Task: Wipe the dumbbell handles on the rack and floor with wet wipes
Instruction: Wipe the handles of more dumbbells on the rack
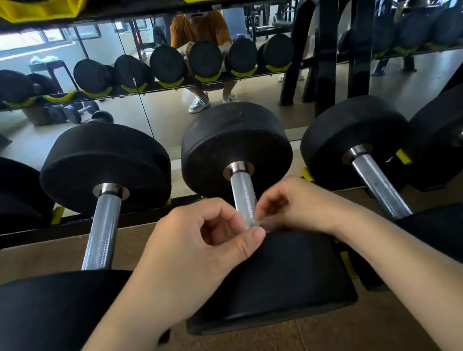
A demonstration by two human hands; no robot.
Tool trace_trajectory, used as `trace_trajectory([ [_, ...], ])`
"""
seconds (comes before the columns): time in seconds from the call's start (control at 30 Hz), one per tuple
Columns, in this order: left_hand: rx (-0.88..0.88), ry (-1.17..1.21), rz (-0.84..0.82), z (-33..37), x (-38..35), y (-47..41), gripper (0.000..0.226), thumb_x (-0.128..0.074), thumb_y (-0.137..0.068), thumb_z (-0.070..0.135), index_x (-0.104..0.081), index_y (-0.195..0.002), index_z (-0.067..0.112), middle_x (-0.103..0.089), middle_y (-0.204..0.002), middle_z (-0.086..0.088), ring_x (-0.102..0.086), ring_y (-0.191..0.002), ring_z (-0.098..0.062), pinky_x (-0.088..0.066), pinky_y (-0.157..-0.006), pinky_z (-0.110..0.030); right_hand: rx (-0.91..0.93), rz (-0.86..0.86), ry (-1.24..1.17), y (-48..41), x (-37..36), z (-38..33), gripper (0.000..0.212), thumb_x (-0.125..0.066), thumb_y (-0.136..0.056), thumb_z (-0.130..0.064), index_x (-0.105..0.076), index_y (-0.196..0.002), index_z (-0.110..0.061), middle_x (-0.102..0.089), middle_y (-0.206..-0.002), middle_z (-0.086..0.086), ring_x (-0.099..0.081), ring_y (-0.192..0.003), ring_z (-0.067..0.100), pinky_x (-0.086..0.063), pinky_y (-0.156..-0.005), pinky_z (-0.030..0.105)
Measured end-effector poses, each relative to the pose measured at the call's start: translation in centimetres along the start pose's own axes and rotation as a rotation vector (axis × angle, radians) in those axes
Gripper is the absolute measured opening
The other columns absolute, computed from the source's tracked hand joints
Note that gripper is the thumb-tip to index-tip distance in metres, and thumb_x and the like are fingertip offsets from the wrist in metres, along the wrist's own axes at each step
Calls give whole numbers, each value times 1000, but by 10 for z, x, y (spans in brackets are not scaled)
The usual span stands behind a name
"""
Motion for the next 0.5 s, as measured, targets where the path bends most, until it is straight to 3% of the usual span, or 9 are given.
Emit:
trace_trajectory([
  [0.03, 2, -2, -12, 0, -1, -5, 15, -72, -75, 44, -69, -73, 30, -63, -66, 10, -55, -62, 0, -44, -57, -15, -5, 2, -55, 0, 0, 2, 13, -77, -79, -10, -72, -76, -22, -71, -73, -1, -65, -68, 8, -51, -65, 23],
  [0.17, -13, -104, 30, -2, -3, -29, 8, -71, -84, 27, -73, -80, 34, -67, -76, 16, -61, -73, 1, -43, -66, -8, 12, 292, -305, -19, 22, 2, 13, -70, -83, -1, -69, -82, -14, -66, -66, -1, -60, -60, 7, -48, -59, 22],
  [0.3, -21, -311, 13, -6, -12, -58, 22, -70, -82, 19, -73, -95, 36, -67, -83, 21, -60, -81, 5, -44, -72, -6, -40, 45, -269, -1, 1, 13, 11, -72, -82, -2, -71, -84, -13, -67, -69, -2, -61, -60, 6, -50, -57, 18],
  [0.33, -45, -399, -12, -7, -16, -65, 28, -70, -81, 18, -72, -101, 36, -68, -93, 19, -60, -88, 3, -46, -79, -11, -19, 24, -232, 0, -2, 9, 12, -72, -83, -4, -71, -83, -16, -68, -72, -4, -62, -62, 4, -51, -60, 19],
  [0.4, -98, -547, -85, -5, -24, -77, 28, -70, -81, 25, -70, -109, 31, -67, -102, 12, -60, -94, -4, -49, -84, -22, 72, 155, -168, -5, 10, -3, 15, -72, -84, -11, -72, -82, -26, -70, -80, -8, -65, -76, 3, -52, -71, 23],
  [0.5, -124, -526, -110, -1, -25, -85, 26, -71, -81, 44, -70, -105, 35, -66, -92, 14, -60, -86, 0, -49, -76, -18, 130, 241, -156, -8, 19, -12, 22, -66, -87, -9, -72, -91, -29, -71, -97, -8, -65, -94, 5, -53, -87, 28],
])
Point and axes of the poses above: each hand's wrist, its own y-axis away from the middle knuckle, its own x-axis out of the back of the hand, z = x × y, the point moved 9 cm from there along -y, towards the middle knuckle
